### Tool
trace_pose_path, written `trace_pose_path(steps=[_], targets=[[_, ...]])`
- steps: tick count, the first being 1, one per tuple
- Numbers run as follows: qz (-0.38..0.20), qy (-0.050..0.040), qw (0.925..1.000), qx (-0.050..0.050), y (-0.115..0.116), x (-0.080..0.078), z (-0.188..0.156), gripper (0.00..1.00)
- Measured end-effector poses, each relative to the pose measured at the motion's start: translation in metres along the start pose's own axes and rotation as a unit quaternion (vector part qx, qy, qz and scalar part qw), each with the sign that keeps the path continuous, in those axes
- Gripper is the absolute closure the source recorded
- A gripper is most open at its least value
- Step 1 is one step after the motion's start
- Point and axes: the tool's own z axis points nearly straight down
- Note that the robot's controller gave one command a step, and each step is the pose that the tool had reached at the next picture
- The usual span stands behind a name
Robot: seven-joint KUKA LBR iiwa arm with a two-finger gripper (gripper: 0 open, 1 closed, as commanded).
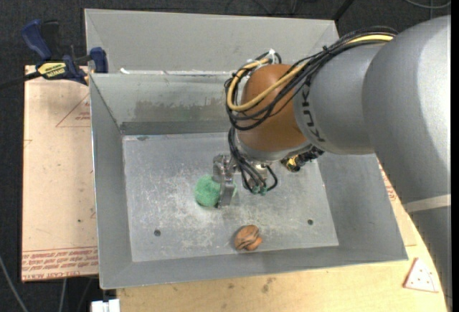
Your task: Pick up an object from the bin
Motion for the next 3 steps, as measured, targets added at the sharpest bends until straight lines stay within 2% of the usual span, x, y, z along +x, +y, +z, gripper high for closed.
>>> trace_pose_path(steps=[1,2,3], targets=[[0.0,0.0,1.0,0.0,0.0,0.0,0.0,1.0],[-0.008,0.0073,0.9999,0.002,0.005,0.014,-0.125,1.0],[-0.008,0.0074,0.9999,0.002,0.005,0.014,-0.125,1.0]])
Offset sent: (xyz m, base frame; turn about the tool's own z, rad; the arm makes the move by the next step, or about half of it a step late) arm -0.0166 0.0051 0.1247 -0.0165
